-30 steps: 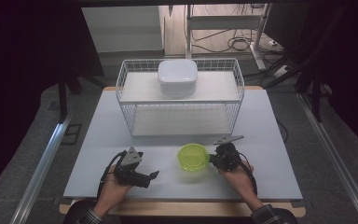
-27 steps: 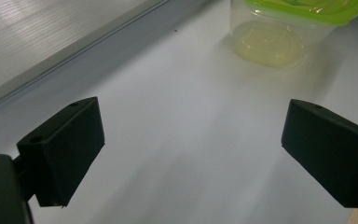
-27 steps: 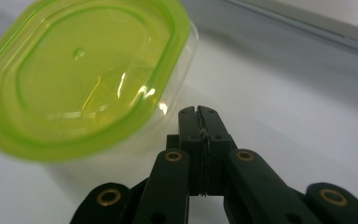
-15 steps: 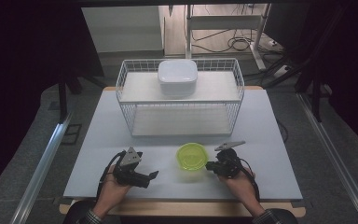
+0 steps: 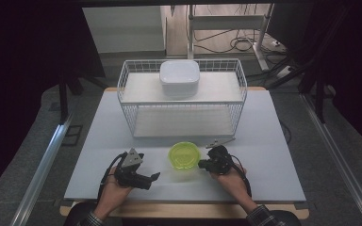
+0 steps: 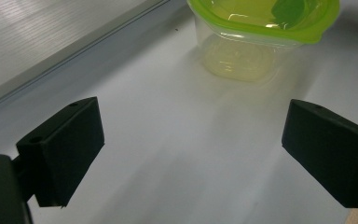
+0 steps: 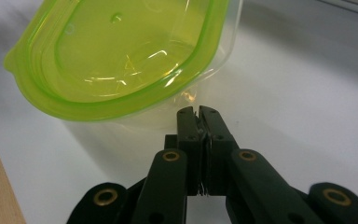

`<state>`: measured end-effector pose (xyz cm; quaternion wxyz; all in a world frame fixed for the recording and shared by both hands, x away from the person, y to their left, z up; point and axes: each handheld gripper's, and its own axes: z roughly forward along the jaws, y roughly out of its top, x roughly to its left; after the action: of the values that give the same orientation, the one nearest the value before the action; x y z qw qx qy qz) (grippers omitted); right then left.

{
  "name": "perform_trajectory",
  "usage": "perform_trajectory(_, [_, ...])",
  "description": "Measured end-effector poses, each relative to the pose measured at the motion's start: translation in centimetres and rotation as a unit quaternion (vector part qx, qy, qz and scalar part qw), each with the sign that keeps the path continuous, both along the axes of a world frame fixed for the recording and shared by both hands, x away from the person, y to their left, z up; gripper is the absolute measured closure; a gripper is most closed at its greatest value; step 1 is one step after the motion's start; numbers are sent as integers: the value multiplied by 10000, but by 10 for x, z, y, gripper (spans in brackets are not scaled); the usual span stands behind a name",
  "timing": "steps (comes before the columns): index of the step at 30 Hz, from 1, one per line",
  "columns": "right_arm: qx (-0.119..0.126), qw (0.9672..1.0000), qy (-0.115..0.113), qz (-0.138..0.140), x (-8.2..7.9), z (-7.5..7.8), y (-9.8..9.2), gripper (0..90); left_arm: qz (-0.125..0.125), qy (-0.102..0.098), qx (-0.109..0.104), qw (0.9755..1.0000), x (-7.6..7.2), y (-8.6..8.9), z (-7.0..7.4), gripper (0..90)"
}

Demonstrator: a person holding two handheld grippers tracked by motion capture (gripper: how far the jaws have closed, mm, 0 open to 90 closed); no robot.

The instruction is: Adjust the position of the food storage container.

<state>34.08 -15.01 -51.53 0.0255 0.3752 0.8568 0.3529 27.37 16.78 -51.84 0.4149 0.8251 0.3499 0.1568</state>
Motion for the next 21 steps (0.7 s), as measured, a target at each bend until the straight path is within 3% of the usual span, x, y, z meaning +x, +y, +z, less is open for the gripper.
perform_trajectory(6, [-64,9995,-320,-55,-2,7,-15,775,-70,80,5,9999,0,1,1,49])
perform_trajectory(15, [23,9953,-959,103,-10,17,-30,400,-88,52,119,9999,-3,1,1,41])
perform_trajectory(21, [201,9940,-1052,212,-12,19,-36,217,-15,73,77,9999,-6,7,0,41])
